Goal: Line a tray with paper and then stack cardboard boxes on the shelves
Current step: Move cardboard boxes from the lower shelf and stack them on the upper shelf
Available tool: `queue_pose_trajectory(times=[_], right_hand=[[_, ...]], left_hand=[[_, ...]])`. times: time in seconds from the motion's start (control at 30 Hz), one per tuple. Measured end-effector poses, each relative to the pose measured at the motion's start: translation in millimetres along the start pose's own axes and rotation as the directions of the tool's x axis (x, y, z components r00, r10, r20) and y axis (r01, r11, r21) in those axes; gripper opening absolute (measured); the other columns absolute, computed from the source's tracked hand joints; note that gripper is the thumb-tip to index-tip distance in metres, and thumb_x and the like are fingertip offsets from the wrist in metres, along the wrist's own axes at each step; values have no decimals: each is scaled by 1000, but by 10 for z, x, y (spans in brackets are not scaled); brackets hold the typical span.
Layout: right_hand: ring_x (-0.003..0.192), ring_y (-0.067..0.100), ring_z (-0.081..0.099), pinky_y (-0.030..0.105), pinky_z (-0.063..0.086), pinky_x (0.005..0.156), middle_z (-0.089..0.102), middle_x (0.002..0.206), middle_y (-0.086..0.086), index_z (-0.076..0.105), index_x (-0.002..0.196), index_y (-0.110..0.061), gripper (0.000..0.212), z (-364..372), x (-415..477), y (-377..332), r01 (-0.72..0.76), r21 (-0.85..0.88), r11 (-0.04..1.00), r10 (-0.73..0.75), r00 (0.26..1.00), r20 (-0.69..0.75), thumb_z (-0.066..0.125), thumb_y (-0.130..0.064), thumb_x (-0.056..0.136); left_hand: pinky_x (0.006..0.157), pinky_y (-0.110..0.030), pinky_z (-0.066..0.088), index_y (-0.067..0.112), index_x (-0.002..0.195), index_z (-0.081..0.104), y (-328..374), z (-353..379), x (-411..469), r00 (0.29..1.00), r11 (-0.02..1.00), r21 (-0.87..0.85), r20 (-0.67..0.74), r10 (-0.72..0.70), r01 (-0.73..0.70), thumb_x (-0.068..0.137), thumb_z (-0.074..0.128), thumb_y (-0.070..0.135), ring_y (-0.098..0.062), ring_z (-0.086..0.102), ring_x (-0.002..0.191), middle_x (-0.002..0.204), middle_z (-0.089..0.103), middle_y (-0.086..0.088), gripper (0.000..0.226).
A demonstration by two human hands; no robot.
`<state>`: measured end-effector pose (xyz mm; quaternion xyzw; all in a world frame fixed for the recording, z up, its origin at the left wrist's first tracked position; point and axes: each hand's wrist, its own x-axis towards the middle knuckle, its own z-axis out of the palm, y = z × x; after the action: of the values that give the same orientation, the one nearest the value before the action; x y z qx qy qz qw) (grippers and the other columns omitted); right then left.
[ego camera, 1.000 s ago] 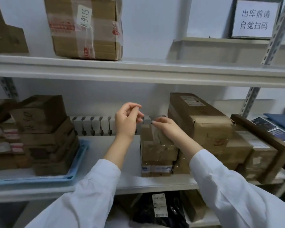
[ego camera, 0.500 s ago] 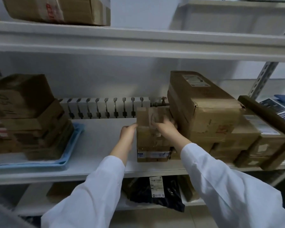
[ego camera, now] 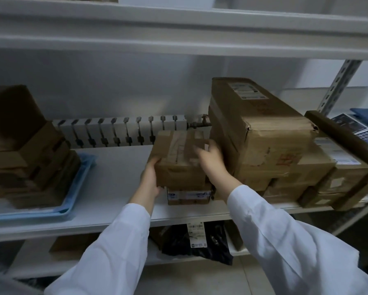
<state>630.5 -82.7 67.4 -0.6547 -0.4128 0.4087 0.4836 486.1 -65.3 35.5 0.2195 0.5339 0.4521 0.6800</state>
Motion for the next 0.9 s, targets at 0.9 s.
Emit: queue_pose_trajectory(times=[0.9], right_hand=[[78,17,51,29,38,58,52,118,9,35,136,-18,55,220,-1,596,-419,193,887,398,907,139,61,-19,88]], left_hand=[[96,-45,46,17,98,58,-35,-936,207,989,938,-332,-66,-129,100,89,49,50,-32,59,97,106,62,-14,35]])
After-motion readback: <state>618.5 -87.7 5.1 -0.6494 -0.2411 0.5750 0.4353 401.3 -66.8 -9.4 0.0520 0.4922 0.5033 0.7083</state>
